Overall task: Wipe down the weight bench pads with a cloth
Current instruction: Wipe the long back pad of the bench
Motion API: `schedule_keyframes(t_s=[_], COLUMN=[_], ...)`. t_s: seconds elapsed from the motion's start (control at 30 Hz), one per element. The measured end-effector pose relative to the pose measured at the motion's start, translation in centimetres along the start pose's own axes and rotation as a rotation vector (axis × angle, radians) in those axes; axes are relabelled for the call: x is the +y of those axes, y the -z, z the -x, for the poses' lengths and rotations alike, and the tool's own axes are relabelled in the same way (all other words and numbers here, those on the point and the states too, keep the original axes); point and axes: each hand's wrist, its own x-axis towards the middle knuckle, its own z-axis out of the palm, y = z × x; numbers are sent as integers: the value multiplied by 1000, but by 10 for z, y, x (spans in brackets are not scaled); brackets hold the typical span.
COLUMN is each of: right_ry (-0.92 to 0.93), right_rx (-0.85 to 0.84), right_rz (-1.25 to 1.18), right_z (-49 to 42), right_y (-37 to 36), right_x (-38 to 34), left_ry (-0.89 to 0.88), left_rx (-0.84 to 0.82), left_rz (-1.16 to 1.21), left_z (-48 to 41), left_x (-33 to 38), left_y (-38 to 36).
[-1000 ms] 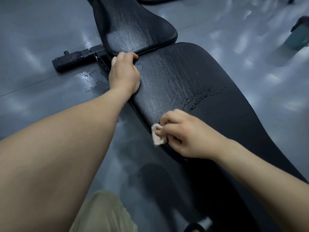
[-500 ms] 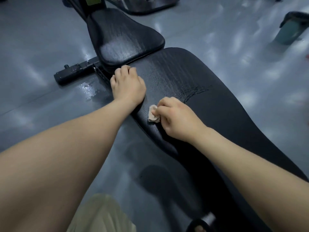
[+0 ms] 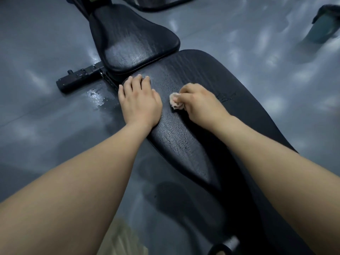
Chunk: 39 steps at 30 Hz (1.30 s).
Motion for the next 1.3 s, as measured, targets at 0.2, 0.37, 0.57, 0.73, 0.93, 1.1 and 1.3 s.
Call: schedule_keyframes(t_s=[0.2, 0.37, 0.57, 0.73, 0.93, 1.1, 1.3], right_ry=[-4, 134, 256, 12, -189, -46, 140], right_rx=[0, -86, -151, -49, 7, -35, -92], right_rz=[-86, -185, -130, -73, -94, -259, -166], right_z=[9, 67, 59, 4, 3, 66, 88], right_y=[-2, 11, 15, 6, 8, 19, 19], right_x=[-6, -34, -20, 25, 29, -8, -7], left_ry=[16, 15, 18, 14, 18, 22, 23], left_rx=[1, 8, 25, 31, 27, 24, 23], left_rz=[-11, -17, -13, -22, -32, -33, -52], left_z=[1, 1, 1, 2, 2, 2, 2], left_x=[0, 1, 1, 2, 1, 2, 4], left_y=[-2, -2, -3, -2, -3, -3, -3])
